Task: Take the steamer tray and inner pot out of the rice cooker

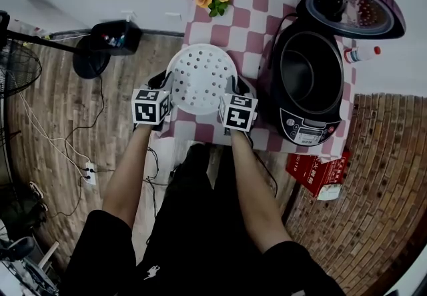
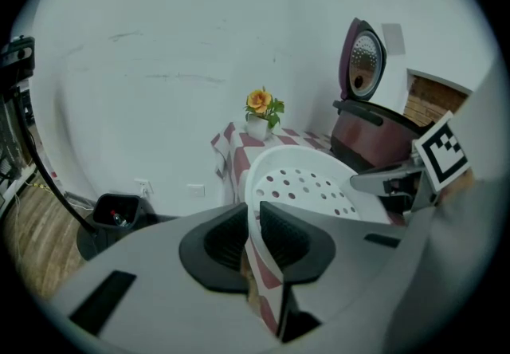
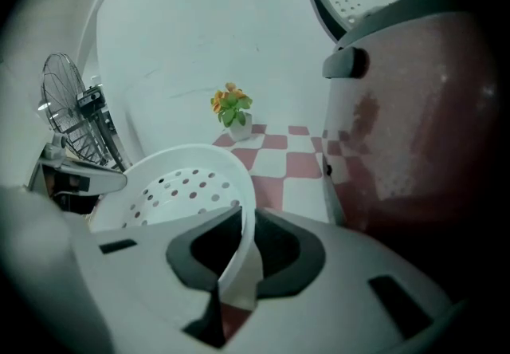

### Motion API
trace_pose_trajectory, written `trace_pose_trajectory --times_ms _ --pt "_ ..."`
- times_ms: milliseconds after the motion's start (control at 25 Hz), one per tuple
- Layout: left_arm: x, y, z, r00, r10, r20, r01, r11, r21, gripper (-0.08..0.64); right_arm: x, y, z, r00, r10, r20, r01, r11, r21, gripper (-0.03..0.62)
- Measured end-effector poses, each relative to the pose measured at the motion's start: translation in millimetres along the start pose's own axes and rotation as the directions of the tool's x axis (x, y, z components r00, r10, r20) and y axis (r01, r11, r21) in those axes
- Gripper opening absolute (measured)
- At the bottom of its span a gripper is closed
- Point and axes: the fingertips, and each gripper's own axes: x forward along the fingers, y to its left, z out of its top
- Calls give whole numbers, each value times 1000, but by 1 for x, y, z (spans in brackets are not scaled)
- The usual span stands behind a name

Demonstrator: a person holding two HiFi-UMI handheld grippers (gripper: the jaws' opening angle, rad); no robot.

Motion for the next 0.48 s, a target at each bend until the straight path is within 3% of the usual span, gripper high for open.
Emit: trace_pose_trajectory --times_ms 480 --pt "12 0 -2 1000 11 -28 -11 1000 8 57 9 -6 -10 1000 1 -29 -1 1000 0 40"
